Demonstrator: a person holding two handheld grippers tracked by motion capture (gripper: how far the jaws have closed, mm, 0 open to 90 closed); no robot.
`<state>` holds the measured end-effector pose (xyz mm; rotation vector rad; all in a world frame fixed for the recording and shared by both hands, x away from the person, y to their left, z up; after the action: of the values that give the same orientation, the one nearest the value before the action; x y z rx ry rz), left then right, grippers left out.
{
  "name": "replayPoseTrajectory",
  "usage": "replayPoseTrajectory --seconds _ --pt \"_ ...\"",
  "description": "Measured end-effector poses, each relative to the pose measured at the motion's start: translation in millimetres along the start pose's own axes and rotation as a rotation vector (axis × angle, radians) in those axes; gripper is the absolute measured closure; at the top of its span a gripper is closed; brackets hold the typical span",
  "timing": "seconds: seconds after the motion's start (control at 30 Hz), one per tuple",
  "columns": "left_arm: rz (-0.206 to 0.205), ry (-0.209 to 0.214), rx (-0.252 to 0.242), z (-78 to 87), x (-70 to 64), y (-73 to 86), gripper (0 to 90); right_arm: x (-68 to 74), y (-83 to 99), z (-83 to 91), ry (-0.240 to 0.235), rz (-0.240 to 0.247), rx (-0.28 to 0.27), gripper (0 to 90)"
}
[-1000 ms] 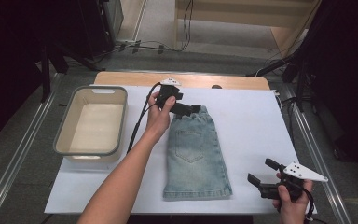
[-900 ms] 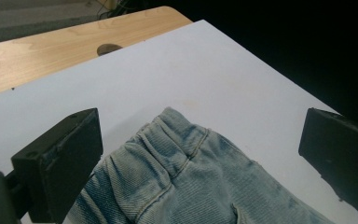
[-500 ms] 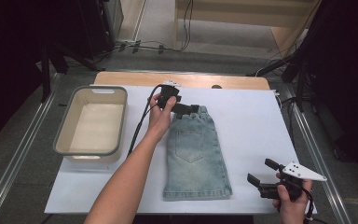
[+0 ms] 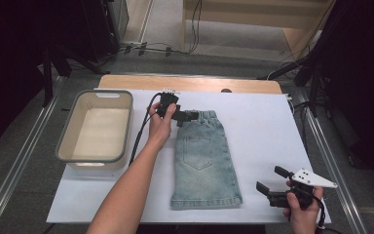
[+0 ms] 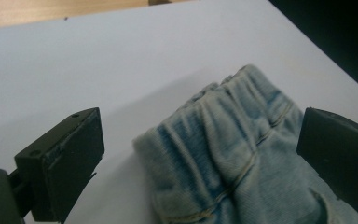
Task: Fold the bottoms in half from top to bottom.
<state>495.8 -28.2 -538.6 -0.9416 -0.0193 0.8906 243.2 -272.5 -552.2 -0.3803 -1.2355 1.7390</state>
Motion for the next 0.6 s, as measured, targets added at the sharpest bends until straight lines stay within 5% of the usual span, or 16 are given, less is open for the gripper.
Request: replayPoseTrajectory --seconds 0.27,0.6 --pt "0.087 -0.007 0.029 0.1 14.4 14.4 7.9 4.8 1.4 -4.0 -0.013 0.008 0.013 0.0" --pt "0.108 0.032 0.111 -6.3 9.5 33.6 24.0 12.1 -2.6 -14.8 -0.031 -0.012 0.012 0.0"
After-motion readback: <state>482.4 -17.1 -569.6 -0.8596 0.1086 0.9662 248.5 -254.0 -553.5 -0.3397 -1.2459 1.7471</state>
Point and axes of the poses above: each handheld gripper's, and its own axes: z roughly backward along the jaws, y roughly out of its underside, x roughly to its left, the point moved 10 cm from there along -z, roughly forward along the jaws, and after that the axes turned 2 degrees about -y, right-handed, at the moved point
